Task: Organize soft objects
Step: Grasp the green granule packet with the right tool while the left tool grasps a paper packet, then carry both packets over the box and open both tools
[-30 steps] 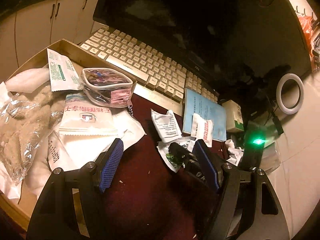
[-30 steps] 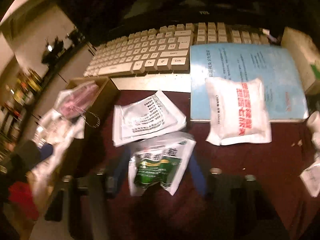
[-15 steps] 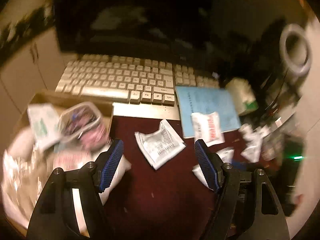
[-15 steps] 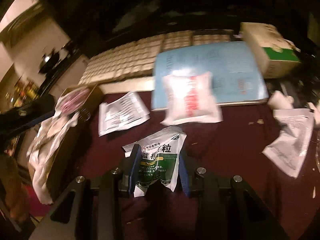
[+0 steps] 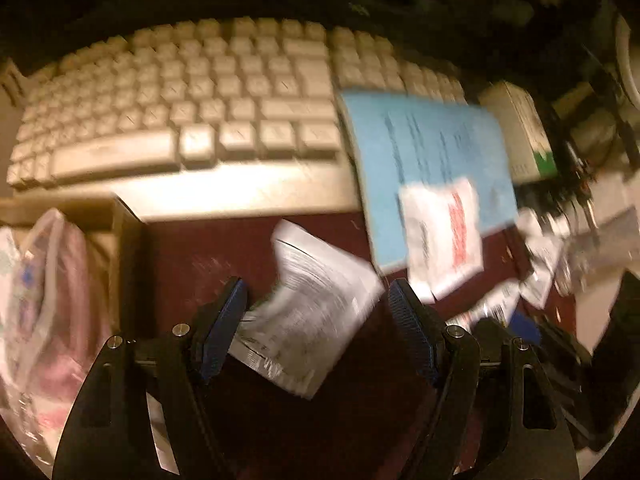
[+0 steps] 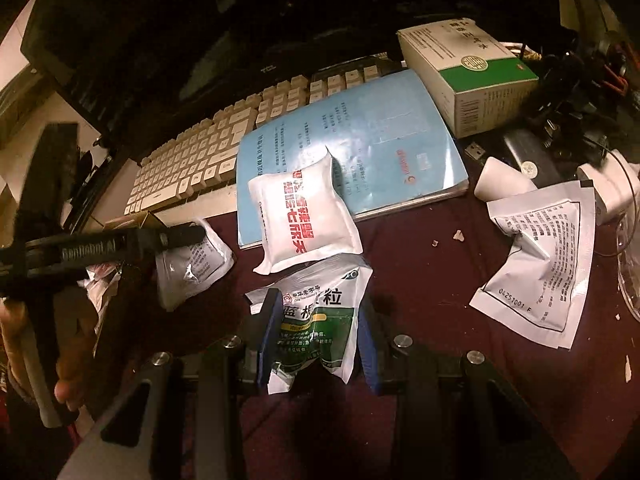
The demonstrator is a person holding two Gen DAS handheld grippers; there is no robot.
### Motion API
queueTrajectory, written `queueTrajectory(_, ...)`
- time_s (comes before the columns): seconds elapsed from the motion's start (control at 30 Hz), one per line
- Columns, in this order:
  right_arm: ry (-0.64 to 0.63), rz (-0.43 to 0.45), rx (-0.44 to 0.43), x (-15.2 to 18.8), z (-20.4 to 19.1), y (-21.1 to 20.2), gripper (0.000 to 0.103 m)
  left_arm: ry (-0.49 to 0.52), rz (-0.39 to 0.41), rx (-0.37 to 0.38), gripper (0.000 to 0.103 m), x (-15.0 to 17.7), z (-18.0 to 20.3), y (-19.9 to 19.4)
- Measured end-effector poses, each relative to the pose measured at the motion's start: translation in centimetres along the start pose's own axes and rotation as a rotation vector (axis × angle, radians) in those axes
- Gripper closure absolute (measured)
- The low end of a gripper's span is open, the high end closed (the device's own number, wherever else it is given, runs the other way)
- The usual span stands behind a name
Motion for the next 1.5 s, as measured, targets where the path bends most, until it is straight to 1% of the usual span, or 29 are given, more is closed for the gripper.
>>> queueTrajectory(0.17,0.022,-0.001,-0.008,0.0,0.1,0.0,0.069,0.084,0.04,-0.076,0.029,1.2,1.0,-0.5)
queueTrajectory(0.27,0.019,0.001,-0.006,0.0,0.1,-0.1,0.069,0.089,0.061,-0.178,0.031,1.2,0.3,0.4)
queueTrajectory(0.3,0.016,0.001,-0.005,0.0,0.1,-0.1,0.069,0.084,0.062,-0.199,0.035,1.3,0.1,0.7)
queueTrajectory(0.33,0.016,0.001,-0.005,0.0,0.1,-0.1,0.069,0.088,0.088,-0.21,0.047,1.1,0.1,0.7)
queueTrajectory(0.47,0.016,0.0,-0.012,0.0,0.0,0.0,0.071,0.081,0.127,-0.206,0.059,1.3,0.5,0.3)
queueTrajectory(0.53,0.004,0.003,-0.015,0.0,-0.2,-0.1,0.073,0.076,0.149,-0.228,0.081,1.3,0.3,-0.4)
queueTrajectory(0.57,-0.001,0.004,-0.014,0.0,-0.3,-0.1,0.086,0.061,0.154,-0.223,0.093,1.5,0.1,-1.0)
queueTrajectory(0.63,-0.003,0.0,-0.019,0.0,-0.5,0.0,0.085,0.02,0.143,-0.175,0.093,1.8,-0.2,-1.6)
queueTrajectory(0.73,-0.014,0.0,-0.02,0.0,-0.7,0.2,0.086,-0.002,0.141,-0.168,0.093,2.5,-1.1,-1.7)
queueTrajectory(0.83,-0.02,0.001,-0.019,0.0,-0.8,0.3,0.086,-0.036,0.154,-0.157,0.093,2.8,-1.5,-2.1)
queueTrajectory(0.93,-0.002,0.012,-0.038,-0.4,-0.8,0.2,0.086,-0.061,0.175,-0.113,0.094,2.8,-1.0,-3.0)
queueTrajectory(1.03,0.019,0.036,-0.071,-0.8,-0.9,-0.2,0.086,-0.118,0.203,-0.088,0.094,3.2,-1.0,-5.2)
queueTrajectory(1.1,0.027,0.043,-0.094,-0.9,-1.2,-0.4,0.086,-0.167,0.232,-0.049,0.094,3.6,-1.5,-7.4)
queueTrajectory(1.27,0.007,0.084,-0.142,-1.5,-2.3,-1.1,0.086,-0.264,0.296,0.014,0.094,4.9,-2.1,-11.6)
queueTrajectory(1.3,0.005,0.089,-0.151,-1.5,-2.5,-1.3,0.086,-0.287,0.323,0.029,0.094,5.6,-2.5,-13.1)
queueTrajectory(1.33,0.0,0.093,-0.166,-1.6,-2.8,-1.4,0.086,-0.301,0.342,0.037,0.094,6.0,-2.5,-13.8)
queueTrajectory(1.37,-0.004,0.097,-0.177,-1.6,-3.0,-1.5,0.086,-0.325,0.37,0.04,0.094,7.0,-3.2,-15.4)
queueTrajectory(1.4,-0.011,0.1,-0.188,-1.6,-3.3,-1.6,0.086,-0.338,0.382,0.039,0.094,7.0,-3.5,-15.5)
queueTrajectory(1.5,-0.022,0.093,-0.235,-1.5,-4.5,-1.6,0.086,-0.417,0.418,0.026,0.094,9.3,-5.8,-18.5)
Point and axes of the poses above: each gripper's, at about its wrist camera, not at the fingertips, and y roughly the way its jaws point, z to its right, x to its underside, the point moved 8 cm from there along y, roughly the way its jaws point, and after that the axes turned 14 degrees about z, right-handed, at the moved point
